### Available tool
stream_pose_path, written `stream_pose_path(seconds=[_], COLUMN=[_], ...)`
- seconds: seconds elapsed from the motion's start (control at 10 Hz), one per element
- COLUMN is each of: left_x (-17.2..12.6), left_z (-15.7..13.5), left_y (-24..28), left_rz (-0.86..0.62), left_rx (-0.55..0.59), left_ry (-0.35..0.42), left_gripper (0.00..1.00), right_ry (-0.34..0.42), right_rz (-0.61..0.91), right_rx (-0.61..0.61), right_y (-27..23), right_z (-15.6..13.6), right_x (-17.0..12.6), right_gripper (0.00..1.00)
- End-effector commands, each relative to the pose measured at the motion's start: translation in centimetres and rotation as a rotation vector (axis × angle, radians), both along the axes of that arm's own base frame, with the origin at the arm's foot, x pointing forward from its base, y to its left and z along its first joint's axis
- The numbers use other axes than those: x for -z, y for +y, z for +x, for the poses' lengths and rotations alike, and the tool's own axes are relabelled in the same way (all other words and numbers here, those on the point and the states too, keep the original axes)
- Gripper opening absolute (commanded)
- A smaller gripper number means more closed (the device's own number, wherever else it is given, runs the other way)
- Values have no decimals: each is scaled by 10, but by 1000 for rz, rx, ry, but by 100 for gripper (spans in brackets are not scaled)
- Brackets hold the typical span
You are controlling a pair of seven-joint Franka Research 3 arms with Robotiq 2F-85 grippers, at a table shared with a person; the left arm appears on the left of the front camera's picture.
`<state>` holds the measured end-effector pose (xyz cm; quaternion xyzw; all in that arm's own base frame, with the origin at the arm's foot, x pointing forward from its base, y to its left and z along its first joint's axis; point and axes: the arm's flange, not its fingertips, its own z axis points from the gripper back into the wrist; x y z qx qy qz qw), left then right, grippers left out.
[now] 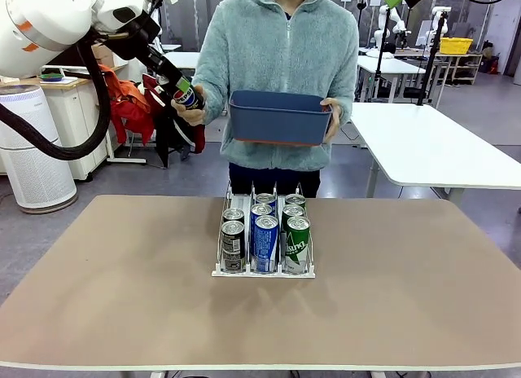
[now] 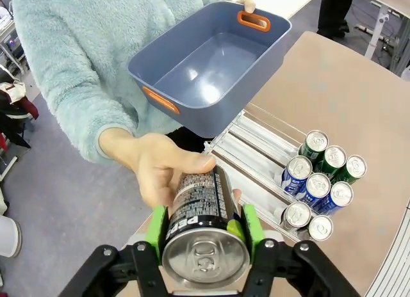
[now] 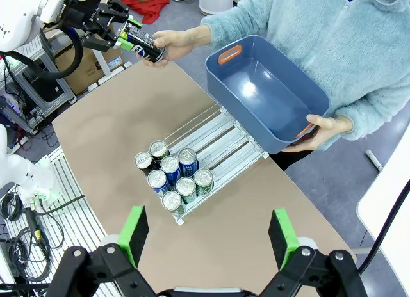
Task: Fill the beverage cans into the dispenser.
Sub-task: Pick up the Pepsi coke handed by the human, then place the picked Pepsi coke in the line of the Automatic Can Dispenser with the same cans.
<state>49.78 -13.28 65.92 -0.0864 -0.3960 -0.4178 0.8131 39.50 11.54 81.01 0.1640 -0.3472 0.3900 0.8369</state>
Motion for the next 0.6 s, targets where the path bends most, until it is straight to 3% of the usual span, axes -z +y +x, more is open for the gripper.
stream_pose_path(seconds=[0.0, 0.5], left_x=[1, 1], left_z=[1, 1], left_y=[0, 0], left_rz=[8, 8], left_rx=[10, 10], left_ry=[-7, -7], left_gripper=[5, 5], right_ry=[0, 0], right_rz=[0, 0], right_rx=[0, 0], right_y=[0, 0], right_z=[-1, -1], right_x=[0, 0], right_gripper=[100, 100])
